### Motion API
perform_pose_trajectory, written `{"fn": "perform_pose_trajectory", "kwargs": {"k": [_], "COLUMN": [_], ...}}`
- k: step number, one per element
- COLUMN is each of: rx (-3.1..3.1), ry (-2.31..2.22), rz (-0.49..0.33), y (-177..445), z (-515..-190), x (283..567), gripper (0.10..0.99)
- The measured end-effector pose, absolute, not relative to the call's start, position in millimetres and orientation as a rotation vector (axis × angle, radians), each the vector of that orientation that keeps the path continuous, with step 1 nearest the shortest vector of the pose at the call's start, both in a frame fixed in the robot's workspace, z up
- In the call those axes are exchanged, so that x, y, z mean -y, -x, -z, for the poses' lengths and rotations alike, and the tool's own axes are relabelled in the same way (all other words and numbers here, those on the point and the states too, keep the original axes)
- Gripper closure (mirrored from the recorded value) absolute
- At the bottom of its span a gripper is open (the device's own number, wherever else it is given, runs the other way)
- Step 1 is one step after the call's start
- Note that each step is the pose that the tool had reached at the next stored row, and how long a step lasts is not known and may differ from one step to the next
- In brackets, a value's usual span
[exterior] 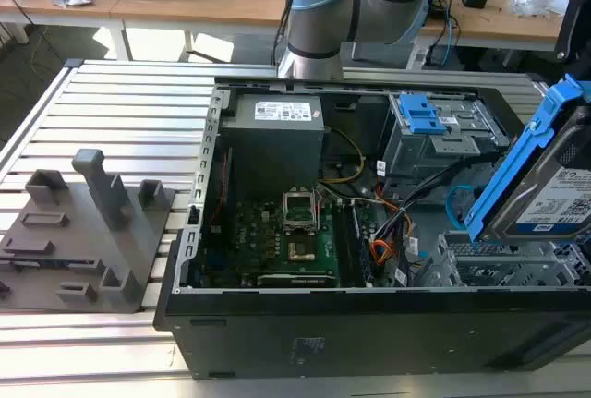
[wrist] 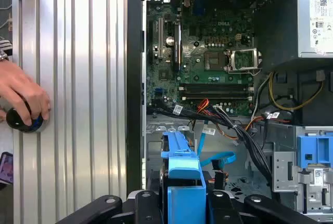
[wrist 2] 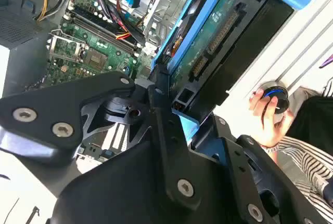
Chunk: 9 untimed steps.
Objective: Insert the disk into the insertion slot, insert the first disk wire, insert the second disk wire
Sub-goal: 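Insert the disk into the insertion slot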
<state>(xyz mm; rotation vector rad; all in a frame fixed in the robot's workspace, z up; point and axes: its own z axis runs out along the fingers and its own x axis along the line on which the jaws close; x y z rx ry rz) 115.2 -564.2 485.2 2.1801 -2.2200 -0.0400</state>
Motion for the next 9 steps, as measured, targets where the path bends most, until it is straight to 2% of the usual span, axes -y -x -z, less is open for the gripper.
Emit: {"fn": "perform_pose_trajectory", "kwargs": {"k": [9], "rx": [2.220], "ry": [-2.180], "rz": [0.040], "y": [-115.2], "z": [-474.0], "x": [564.1], "gripper": [0.722]}}
